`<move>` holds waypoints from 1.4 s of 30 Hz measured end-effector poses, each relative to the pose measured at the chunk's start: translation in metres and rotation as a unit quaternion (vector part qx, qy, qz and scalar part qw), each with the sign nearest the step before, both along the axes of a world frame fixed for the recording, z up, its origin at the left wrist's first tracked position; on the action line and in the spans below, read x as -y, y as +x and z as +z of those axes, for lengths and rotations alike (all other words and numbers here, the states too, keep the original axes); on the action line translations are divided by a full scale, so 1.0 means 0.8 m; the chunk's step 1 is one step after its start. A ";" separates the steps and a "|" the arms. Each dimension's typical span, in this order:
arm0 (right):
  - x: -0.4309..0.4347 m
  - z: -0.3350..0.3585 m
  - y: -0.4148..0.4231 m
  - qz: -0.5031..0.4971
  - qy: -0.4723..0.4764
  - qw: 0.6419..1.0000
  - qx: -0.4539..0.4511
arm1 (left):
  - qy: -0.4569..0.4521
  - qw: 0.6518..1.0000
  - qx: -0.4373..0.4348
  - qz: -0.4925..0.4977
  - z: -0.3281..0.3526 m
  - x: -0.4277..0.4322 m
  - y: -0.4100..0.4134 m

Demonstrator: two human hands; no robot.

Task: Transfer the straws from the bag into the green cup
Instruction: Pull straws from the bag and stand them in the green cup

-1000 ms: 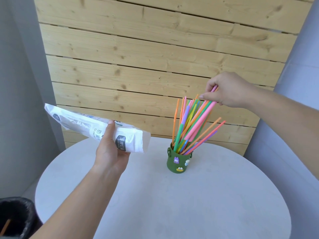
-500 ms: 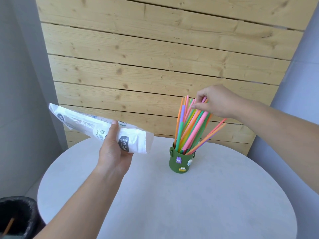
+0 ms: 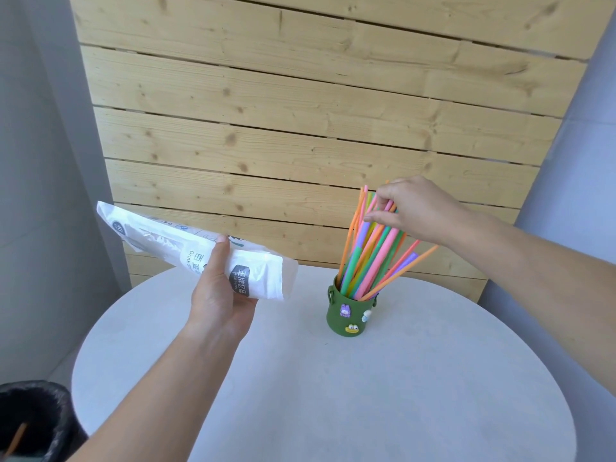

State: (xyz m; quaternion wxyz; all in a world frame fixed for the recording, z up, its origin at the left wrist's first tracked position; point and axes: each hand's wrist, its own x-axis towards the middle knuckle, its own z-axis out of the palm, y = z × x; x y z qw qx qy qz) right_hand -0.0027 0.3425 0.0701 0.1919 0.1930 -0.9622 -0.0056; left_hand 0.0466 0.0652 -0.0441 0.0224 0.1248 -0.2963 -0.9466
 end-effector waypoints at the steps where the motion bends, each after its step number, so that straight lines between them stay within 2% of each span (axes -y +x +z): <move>1: 0.000 0.000 0.000 0.002 0.006 1.000 0.005 | 0.000 1.000 0.001 0.000 0.000 0.000 0.000; 8: 0.008 -0.004 0.002 0.023 0.041 0.999 0.007 | -0.001 1.000 0.004 -0.001 0.002 -0.002 0.002; 14: 0.007 -0.002 -0.002 -0.009 0.012 0.995 0.094 | 0.003 1.000 0.004 0.002 0.002 0.002 0.002; 19: 0.004 -0.003 -0.006 -0.013 -0.006 0.992 0.128 | -0.004 1.000 0.002 0.000 0.002 -0.001 0.003; 25: -0.002 -0.011 -0.006 -0.024 -0.060 0.993 0.095 | -0.002 1.000 0.005 0.003 -0.001 0.001 0.001; 31: -0.004 -0.011 -0.010 -0.008 -0.039 0.998 0.053 | -0.010 1.000 0.002 -0.002 -0.002 0.000 -0.001; 39: 0.000 -0.011 -0.009 -0.020 -0.012 0.990 0.141 | -0.013 1.000 -0.007 0.001 -0.002 0.001 0.000; 42: -0.001 -0.008 -0.007 -0.018 -0.018 0.989 0.149 | -0.015 1.000 -0.007 0.001 -0.004 0.001 -0.001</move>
